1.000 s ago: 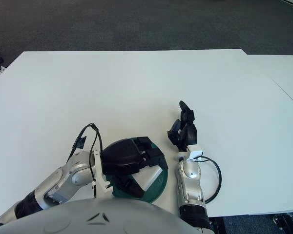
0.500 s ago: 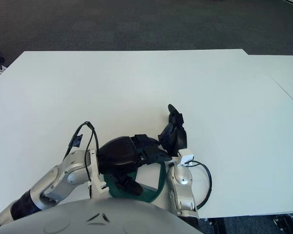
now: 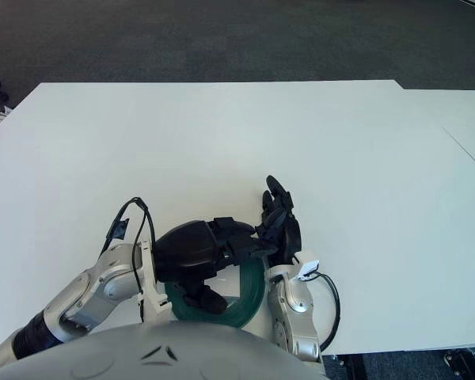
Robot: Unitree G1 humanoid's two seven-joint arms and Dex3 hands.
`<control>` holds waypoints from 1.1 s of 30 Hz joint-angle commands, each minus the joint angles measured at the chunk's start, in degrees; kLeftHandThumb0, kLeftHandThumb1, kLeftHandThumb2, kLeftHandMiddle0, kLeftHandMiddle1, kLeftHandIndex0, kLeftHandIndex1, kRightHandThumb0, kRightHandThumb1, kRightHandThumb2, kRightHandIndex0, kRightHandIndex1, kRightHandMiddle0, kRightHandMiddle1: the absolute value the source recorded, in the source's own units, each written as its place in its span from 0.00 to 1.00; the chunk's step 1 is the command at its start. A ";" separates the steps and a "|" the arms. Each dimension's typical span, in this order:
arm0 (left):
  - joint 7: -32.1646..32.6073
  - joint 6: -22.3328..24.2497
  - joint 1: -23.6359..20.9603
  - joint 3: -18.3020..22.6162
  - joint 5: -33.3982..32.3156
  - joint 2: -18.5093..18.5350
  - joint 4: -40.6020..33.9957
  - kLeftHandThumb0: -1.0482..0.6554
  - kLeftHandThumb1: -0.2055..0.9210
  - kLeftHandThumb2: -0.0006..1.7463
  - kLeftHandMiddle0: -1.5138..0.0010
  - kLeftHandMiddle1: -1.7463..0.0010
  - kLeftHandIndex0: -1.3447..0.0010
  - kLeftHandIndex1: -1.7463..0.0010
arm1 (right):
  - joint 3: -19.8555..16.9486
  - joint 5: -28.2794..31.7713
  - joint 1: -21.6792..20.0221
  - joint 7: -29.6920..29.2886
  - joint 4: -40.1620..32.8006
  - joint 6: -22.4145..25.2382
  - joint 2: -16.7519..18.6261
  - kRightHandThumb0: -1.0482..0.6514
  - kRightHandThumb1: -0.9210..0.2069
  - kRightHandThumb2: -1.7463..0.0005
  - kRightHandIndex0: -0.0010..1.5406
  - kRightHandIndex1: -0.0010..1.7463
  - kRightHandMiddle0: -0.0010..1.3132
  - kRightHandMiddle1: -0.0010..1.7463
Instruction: Put the charger into the plate.
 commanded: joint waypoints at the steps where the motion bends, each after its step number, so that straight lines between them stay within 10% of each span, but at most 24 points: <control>1: 0.03 0.25 -0.64 1.93 -0.55 0.43 -1.39 0.00 1.00 0.60 0.91 1.00 1.00 0.87 | 0.68 7.04 1.72 -1.63 0.04 9.25 3.93 0.21 0.00 0.36 0.12 0.00 0.00 0.16; 6: 0.12 3.38 -0.53 4.84 -1.55 -0.15 -0.20 0.00 1.00 0.56 0.91 1.00 1.00 0.84 | 0.20 8.21 3.56 1.45 -5.94 9.71 -1.65 0.21 0.00 0.37 0.13 0.00 0.00 0.18; 10: 3.97 13.54 7.85 13.41 -9.02 -4.26 -3.12 0.00 1.00 0.51 0.88 0.99 1.00 0.77 | -1.64 -13.00 5.49 -0.15 3.92 -3.26 -11.09 0.22 0.00 0.39 0.12 0.00 0.00 0.20; 18: 16.78 30.38 15.98 24.73 -32.27 -27.20 -0.43 0.02 1.00 0.41 0.75 0.97 0.95 0.53 | -2.31 -19.61 -4.72 -7.30 28.68 -8.75 -7.28 0.18 0.00 0.41 0.12 0.00 0.00 0.21; 24: 23.62 30.53 19.97 34.15 -53.08 -40.14 2.15 0.05 1.00 0.42 0.69 0.96 0.90 0.45 | -3.30 -19.16 -4.53 -7.18 28.06 -11.00 -6.62 0.16 0.00 0.42 0.11 0.00 0.00 0.20; 33: 27.70 29.60 19.87 36.97 -60.79 -38.19 3.99 0.07 1.00 0.43 0.65 0.94 0.91 0.44 | -3.67 -19.91 -4.73 -6.80 28.74 -13.13 -6.27 0.16 0.00 0.42 0.10 0.00 0.00 0.21</control>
